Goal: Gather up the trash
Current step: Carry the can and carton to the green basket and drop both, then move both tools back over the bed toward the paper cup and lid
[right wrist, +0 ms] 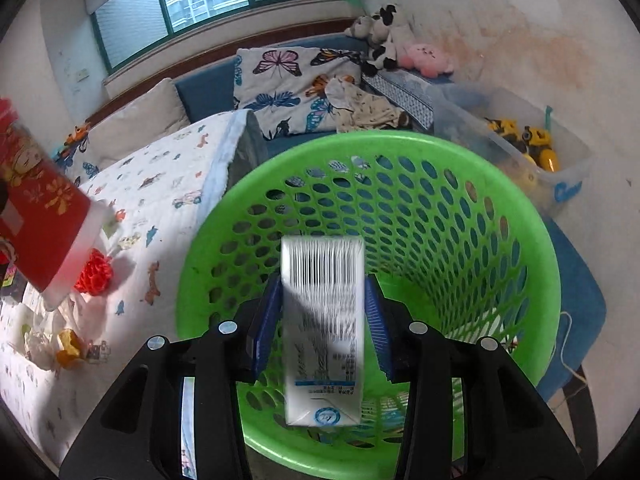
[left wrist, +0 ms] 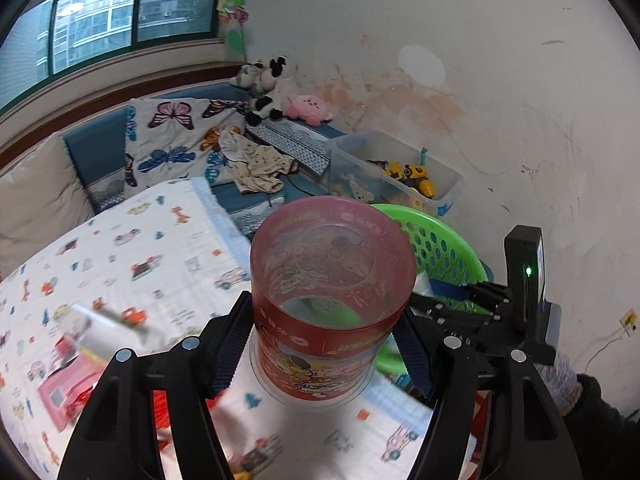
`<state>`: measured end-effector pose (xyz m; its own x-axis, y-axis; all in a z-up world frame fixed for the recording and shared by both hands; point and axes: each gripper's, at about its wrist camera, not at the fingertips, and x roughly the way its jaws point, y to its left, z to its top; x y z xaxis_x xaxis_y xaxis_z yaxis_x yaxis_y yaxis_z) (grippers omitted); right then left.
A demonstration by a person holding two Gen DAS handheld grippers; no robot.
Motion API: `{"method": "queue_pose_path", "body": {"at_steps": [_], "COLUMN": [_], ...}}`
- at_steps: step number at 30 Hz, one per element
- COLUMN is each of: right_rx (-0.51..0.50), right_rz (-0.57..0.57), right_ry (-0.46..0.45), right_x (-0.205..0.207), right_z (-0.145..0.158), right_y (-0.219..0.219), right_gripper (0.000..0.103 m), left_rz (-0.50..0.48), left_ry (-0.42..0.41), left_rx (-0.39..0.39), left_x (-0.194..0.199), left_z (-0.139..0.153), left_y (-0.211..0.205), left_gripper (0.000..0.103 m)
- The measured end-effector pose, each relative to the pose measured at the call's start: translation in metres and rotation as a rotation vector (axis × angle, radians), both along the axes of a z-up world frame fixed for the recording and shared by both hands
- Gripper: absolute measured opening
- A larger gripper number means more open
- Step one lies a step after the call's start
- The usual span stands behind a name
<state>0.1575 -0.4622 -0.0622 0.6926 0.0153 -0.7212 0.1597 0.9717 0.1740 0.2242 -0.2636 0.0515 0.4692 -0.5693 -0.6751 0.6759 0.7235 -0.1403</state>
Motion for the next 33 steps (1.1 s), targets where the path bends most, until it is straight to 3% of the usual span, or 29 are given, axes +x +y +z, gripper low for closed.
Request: {"method": "queue_pose_path", "body": {"at_steps": [6,20,27,33], "right_rx": [-0.012,-0.043,-0.037,-0.033], "right_rz": [-0.008,-0.062,-0.08,-0.084], "right_ry": [-0.025,-0.156,-0.167,-0.18], "right_x": [-0.013,-0.075,-0.091,-0.101], "right_z": [0.008,0.047,0.048,0.051], "right_y": [-0.001,-0.005,-0.007,-0.001], "right_gripper": [0.049,0.07,0.071,0.072], "left_rz": [-0.037,-0.078,-0.08,-0.076], "left_ry": [0.022,0.081,0.115,0.103], "left_rx": [0.002,0.066,0.063,0.043], "left_x": [0.008,0.013,0.01,0.004], "left_z": [-0.011,-0.045,-0.057,-0.048], "left_y": [-0.035,-0.101,-0.108,-0.093], "left_gripper": [0.066,0.066,0.073,0.078]}}
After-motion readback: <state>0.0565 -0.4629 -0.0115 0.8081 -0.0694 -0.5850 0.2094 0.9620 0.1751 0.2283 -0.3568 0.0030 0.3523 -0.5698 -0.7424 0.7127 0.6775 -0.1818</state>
